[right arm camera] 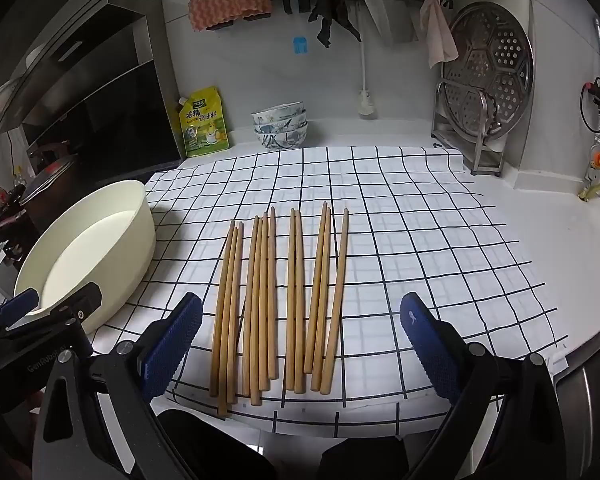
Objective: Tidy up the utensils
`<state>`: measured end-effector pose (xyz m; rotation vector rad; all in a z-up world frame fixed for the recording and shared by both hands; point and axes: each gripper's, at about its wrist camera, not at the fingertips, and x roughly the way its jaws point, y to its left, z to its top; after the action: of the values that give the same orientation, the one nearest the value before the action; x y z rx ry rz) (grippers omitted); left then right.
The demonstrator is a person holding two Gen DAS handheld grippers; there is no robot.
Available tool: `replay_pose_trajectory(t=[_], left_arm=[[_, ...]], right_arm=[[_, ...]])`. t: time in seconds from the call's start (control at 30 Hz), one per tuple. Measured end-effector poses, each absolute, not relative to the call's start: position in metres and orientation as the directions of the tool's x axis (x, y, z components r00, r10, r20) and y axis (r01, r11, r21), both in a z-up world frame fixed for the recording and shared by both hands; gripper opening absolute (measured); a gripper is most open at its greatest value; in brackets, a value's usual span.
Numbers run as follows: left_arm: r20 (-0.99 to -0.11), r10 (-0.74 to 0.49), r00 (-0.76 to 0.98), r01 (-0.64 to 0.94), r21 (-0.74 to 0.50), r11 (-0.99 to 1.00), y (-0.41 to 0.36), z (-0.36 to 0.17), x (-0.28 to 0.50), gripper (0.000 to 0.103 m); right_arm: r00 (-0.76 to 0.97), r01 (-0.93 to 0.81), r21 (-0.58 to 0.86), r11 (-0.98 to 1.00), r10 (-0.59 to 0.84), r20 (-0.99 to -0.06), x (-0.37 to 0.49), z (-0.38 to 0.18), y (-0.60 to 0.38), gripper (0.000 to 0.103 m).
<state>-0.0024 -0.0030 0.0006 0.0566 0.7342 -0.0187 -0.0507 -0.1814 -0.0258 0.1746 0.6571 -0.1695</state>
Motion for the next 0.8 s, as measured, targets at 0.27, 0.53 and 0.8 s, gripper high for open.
replay_pose_trajectory(t=[0.27,0.53,0.8], left_arm=[[-0.672,0.003,0.741,0.04,0.048,0.998,-0.0022,-0.0003,-0.0021,0.097],[-0.671,0.001,0.742,0.041,0.048,0.998,-0.0017,-0.0003,-0.0019,0.097],[-0.668,0.001,0.744,0.044,0.05,0.998,-0.0036,0.0003,-0.0028,0.097]], right_arm=[[0.778,0.214,0.101,0.972,-0.107,-0.619,-0.0503,-0.0251,-0.181,0.095],[0.781,0.211,0.104,0.972,-0.104,-0.615,-0.0514,-0.025,-0.1806,0.095],[0.782,0.209,0.103,0.972,-0.103,-0.614,-0.0512,-0.0241,-0.18,0.095]])
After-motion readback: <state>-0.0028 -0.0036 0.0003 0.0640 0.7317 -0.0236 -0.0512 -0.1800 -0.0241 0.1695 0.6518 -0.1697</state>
